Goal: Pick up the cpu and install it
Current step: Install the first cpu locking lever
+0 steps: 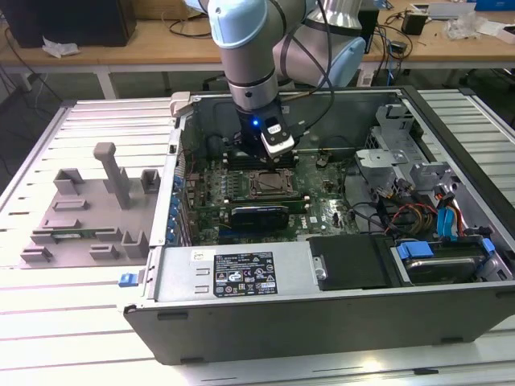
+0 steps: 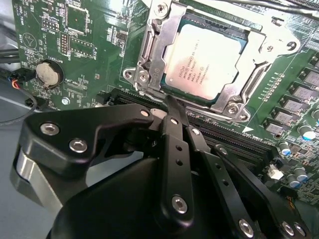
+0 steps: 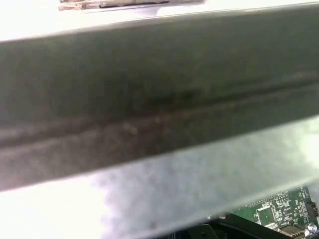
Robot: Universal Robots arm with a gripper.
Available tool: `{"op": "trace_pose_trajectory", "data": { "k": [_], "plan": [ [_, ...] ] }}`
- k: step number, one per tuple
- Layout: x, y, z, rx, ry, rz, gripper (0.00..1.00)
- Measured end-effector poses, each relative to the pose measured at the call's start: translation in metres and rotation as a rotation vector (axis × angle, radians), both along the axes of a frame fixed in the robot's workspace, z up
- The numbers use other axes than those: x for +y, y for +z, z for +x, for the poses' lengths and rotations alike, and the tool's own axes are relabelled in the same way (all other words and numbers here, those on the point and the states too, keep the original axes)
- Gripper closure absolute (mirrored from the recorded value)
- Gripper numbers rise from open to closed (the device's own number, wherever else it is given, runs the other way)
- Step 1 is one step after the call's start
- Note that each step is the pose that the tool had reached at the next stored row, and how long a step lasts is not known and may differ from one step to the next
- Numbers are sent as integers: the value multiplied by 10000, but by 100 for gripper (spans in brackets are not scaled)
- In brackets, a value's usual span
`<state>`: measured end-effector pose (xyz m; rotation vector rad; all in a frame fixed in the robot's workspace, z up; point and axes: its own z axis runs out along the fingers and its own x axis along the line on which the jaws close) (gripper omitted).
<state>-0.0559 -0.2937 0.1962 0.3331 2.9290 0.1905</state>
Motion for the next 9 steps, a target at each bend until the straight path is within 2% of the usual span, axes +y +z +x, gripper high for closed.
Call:
{"op": "trace_pose_trajectory", "data": {
  "k": [9],
  "plan": [
    [0,70,0,0,0,-3,89]
  ]
}}
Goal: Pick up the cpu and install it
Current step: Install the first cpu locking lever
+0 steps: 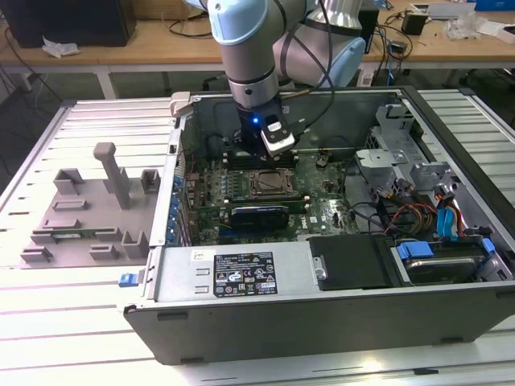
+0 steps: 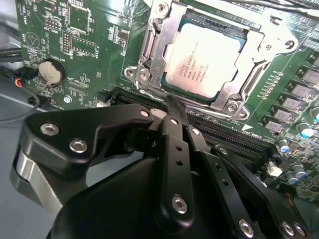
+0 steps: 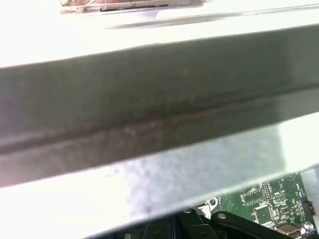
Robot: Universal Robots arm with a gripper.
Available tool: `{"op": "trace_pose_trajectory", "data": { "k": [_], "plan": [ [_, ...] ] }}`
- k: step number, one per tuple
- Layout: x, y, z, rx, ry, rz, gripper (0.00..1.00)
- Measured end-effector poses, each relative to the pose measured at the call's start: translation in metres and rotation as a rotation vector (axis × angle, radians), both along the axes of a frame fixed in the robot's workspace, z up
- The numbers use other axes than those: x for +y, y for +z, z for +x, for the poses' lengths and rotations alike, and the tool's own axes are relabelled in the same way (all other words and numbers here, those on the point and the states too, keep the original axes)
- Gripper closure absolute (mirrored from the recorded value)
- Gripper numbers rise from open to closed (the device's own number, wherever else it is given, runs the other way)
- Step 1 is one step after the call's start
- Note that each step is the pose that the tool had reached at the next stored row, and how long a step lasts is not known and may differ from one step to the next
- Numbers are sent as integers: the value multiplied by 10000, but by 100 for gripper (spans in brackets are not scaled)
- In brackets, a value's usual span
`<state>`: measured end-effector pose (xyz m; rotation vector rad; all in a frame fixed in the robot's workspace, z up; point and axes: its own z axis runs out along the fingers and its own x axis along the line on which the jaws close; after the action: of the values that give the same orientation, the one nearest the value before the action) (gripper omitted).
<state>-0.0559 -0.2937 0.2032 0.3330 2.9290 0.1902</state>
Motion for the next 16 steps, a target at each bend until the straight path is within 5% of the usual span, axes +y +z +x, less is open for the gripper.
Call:
{"op": "trace_pose_trajectory", "data": {
  "k": [2,4,7,13,16],
  "plan": [
    [0,27,0,1,2,-21,89],
    [0,64,0,0,0,-160,89],
    [0,154,0,1,-3,-556,89],
    [0,256,0,1,-11,-906,89],
    [0,315,2,13,-35,-1266,89]
  ]
}}
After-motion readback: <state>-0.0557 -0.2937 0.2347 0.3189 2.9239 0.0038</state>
